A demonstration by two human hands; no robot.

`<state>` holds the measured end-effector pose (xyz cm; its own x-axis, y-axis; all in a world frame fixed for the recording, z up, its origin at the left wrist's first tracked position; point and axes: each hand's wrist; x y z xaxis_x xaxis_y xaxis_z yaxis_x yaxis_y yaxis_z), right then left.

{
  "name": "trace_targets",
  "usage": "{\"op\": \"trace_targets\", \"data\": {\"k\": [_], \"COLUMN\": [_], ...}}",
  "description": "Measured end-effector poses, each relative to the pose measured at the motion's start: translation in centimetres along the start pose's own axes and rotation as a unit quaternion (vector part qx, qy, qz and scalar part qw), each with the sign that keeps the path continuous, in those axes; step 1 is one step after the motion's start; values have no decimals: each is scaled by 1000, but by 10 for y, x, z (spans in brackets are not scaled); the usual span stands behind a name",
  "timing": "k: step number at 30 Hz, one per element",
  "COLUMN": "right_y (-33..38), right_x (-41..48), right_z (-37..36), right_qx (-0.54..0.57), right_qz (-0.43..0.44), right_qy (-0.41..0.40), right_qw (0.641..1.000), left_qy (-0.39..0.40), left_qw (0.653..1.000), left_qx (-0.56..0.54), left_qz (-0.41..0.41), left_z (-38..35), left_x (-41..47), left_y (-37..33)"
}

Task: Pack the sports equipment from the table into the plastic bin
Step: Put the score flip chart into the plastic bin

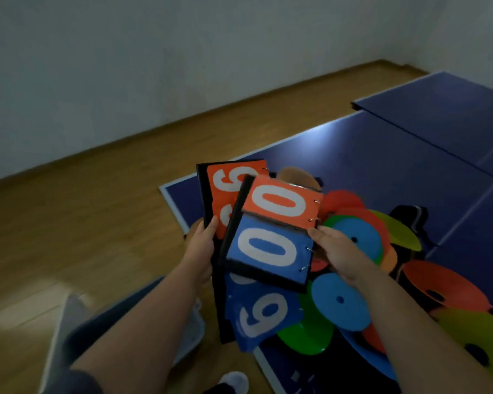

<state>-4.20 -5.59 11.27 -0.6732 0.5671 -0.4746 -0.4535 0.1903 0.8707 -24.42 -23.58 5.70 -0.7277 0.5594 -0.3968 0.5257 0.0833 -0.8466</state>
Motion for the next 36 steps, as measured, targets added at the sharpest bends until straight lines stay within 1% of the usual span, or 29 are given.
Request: {"op": "trace_targets", "data": {"k": [1,3,5,7,9,11,13,16,19,21,23,25,27,29,31,33,36], "right_y": [1,3,2,2,-3,-8,-13,-20,-40,-62,-88,-121,-153,-197,-245,-297,-371], "right_x": [3,7,10,9,9,7,8,26,55,78,95,120,142,171,198,226,266], "right_z": [-14,-44,-77,-116,-152,-192,-230,-273,-302,-321,-336,-357,-378,-402,-421,-435,-449], "right_qx": [-47,-103,-150,-180,-187,-195,-227,-282,-362,-395,-347,-274,-208,-157,-131,-116,-107], "right_qz": [11,31,50,71,101,138,161,150,84,37,-26,-127,-224,-292,-323,-326,-322], "right_qy": [4,13,25,40,32,21,31,52,63,47,24,-1,-17,-25,-29,-31,-35], "right_qw": [999,994,987,980,977,971,960,946,926,917,937,953,952,943,937,938,940], "left_qy": [-21,-52,-65,-61,-72,-116,-158,-229,-321,-376,-414,-432,-442,-455,-469,-475,-457], "left_qw": [999,996,991,986,981,975,962,935,896,865,836,811,785,765,757,749,737], "left_qx": [-26,-75,-113,-155,-180,-191,-221,-268,-306,-333,-359,-394,-434,-452,-450,-456,-488], "left_qz": [-2,-4,10,22,3,-7,-10,-23,-16,-5,2,16,32,51,61,70,94], "left_z": [13,38,62,89,112,138,165,211,254,283,306,327,343,365,386,408,439], "left_x": [-14,-36,-58,-78,-91,-102,-107,-101,-85,-67,-49,-24,-3,22,48,73,103], "left_y": [-1,1,7,14,22,29,36,47,62,78,95,121,148,183,223,263,325]}}
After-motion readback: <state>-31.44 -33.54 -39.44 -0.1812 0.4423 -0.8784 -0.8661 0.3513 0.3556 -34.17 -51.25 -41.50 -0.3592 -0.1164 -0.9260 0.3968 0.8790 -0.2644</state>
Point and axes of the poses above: each hand's wrist, its own x-axis towards the middle knuckle, its own z-axis out of the back of the hand, y = z × x, and after that the axes turned 7 degrees about -z, right-handed
